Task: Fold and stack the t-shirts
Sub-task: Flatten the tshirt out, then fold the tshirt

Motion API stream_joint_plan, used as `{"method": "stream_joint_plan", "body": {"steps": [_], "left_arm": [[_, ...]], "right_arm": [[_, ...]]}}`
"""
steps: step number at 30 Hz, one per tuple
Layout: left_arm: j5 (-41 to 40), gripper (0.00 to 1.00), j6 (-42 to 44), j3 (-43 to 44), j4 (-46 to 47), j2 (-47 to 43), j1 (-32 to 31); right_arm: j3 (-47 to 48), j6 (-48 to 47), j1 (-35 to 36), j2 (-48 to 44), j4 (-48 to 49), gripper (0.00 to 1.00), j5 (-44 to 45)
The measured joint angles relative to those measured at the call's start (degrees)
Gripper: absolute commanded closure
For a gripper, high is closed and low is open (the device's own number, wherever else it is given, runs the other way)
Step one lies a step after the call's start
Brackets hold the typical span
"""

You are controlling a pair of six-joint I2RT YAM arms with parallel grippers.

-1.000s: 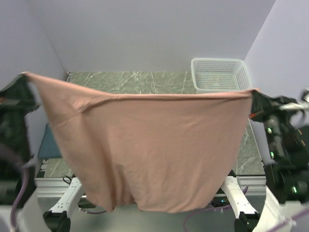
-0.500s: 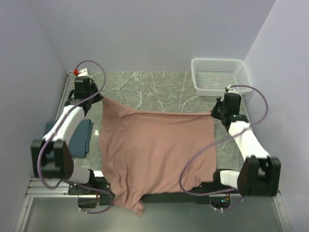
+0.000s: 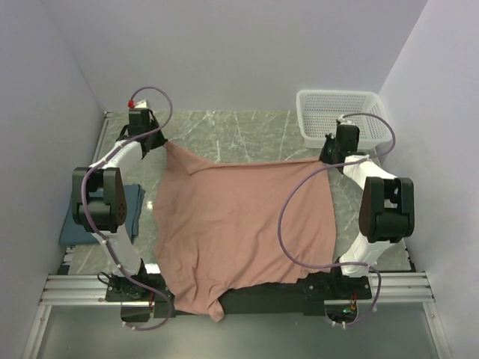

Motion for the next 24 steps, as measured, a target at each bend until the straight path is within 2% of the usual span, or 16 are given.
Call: {"method": "stream_joint_plan", "body": {"steps": [8, 18, 24], "left_arm": [[1.03, 0.99, -0.22, 10.75, -1.05, 3.56, 0.35], [1.33, 0.99, -2.36, 11.17, -6.78, 3.08, 0.46], [1.33, 0.99, -5.16, 10.73, -12.09, -1.16, 0.55]], "right_arm": [[8.85, -0.24, 0.00, 4.48, -0.22, 1.00, -0.55], [9.88, -0.02, 0.00, 4.96, -3.56, 1.00, -3.04], [9.88, 0.55, 0.00, 4.24, -7.10, 1.00, -3.06]]}}
